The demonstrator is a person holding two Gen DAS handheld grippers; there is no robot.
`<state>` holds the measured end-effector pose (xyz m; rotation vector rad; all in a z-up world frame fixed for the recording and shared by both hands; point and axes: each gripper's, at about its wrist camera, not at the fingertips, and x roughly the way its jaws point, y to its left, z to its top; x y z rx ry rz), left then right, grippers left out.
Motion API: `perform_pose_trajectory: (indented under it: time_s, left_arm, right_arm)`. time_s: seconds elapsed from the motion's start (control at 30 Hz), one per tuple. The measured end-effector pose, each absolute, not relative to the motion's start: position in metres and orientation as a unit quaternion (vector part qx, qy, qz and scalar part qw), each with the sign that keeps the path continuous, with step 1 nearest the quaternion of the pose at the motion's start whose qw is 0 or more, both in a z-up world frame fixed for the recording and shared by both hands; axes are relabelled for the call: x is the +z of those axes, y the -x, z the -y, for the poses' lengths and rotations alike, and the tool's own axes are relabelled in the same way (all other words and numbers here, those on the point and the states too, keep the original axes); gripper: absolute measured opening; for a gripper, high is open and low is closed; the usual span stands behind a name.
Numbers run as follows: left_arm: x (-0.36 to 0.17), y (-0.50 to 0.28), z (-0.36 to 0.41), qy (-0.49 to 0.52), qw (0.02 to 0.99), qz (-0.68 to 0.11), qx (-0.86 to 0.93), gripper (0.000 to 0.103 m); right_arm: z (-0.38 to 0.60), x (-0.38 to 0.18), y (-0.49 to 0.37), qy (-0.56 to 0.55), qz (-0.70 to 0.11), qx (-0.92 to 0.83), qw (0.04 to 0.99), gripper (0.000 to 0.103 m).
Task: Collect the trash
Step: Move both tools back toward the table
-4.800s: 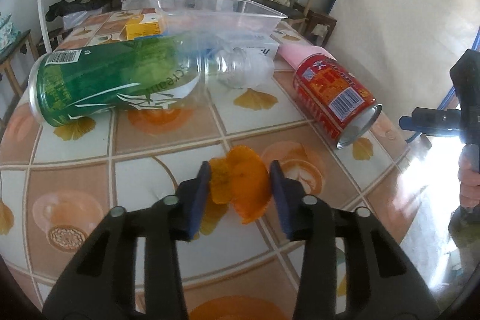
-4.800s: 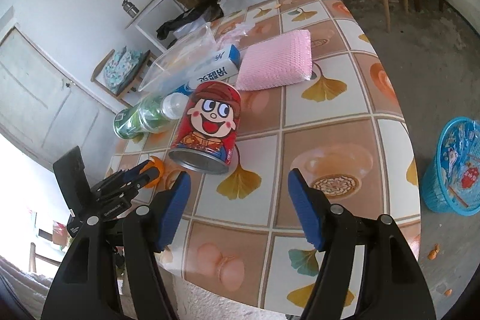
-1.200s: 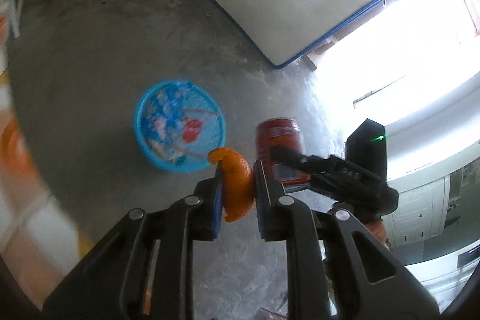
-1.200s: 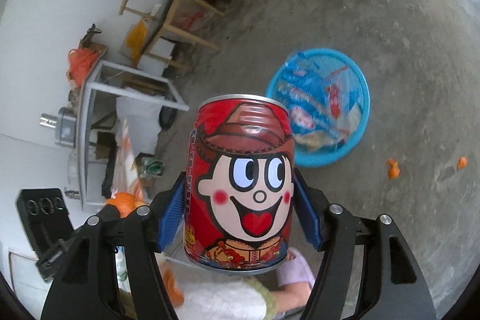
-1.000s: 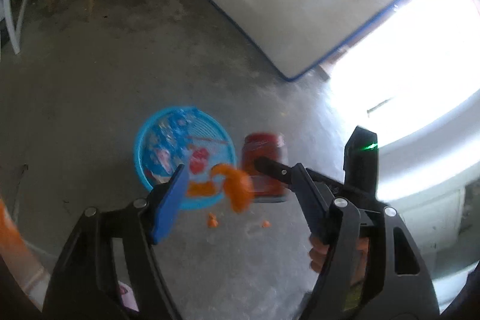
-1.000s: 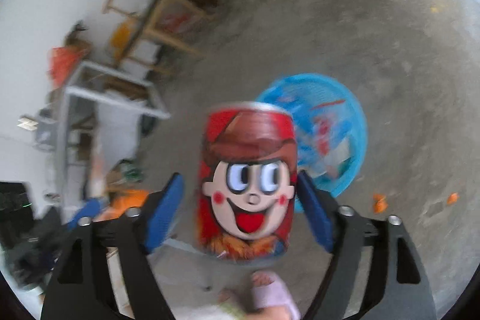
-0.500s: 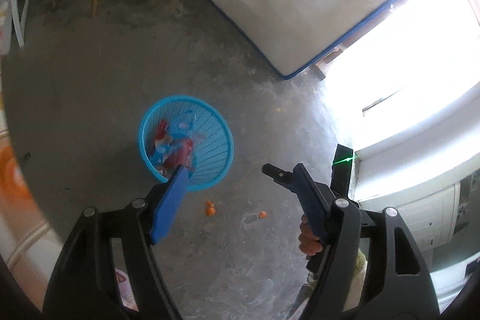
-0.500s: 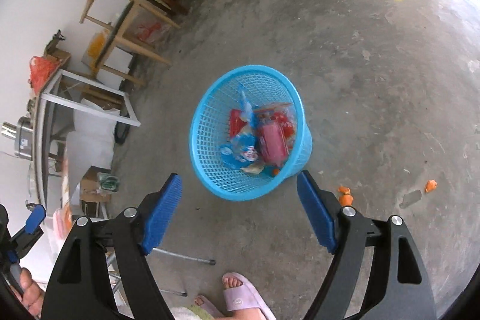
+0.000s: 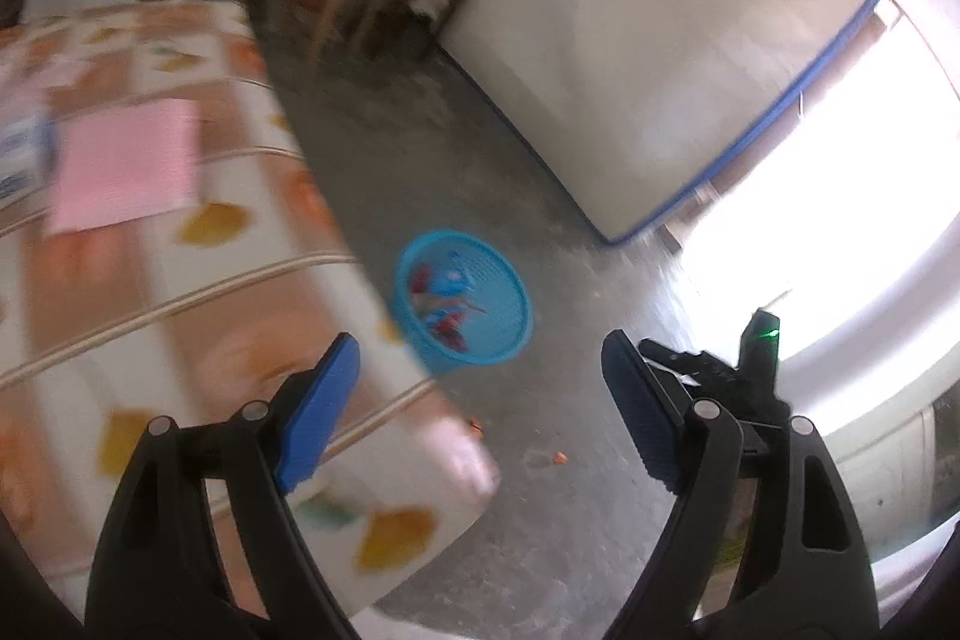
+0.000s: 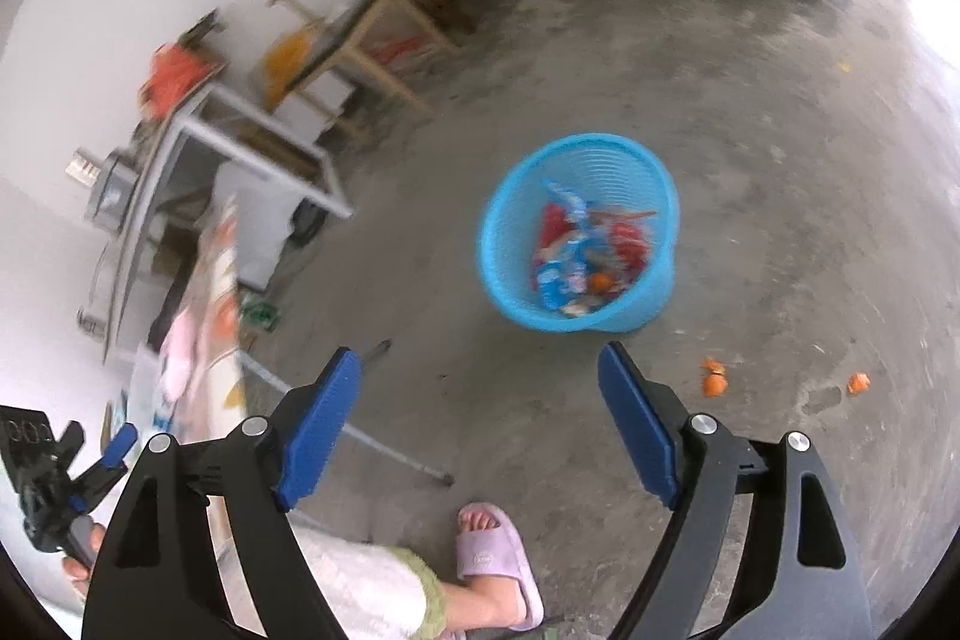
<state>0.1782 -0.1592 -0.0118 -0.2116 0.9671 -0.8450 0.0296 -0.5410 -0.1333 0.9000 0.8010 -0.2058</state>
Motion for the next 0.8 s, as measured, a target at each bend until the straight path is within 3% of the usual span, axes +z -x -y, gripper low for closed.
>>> perform_pose_trajectory:
  time_s: [0.4,0.8]
  left_arm:
    - [-0.022,-0.136,0.006,0.159,0.854,-0.404,-0.287,0.082]
    - [-0.038,-0.127,-0.129,0.275,0.868,-0.351,-0.219,0.082]
  right_arm:
    - [0.417,-0.046,-0.106,-0.334,-0.383,0.068,0.859,0.08]
    - [0.185,0.022,-0.22,-0.197,-0.424,0.297,0.833,0.08]
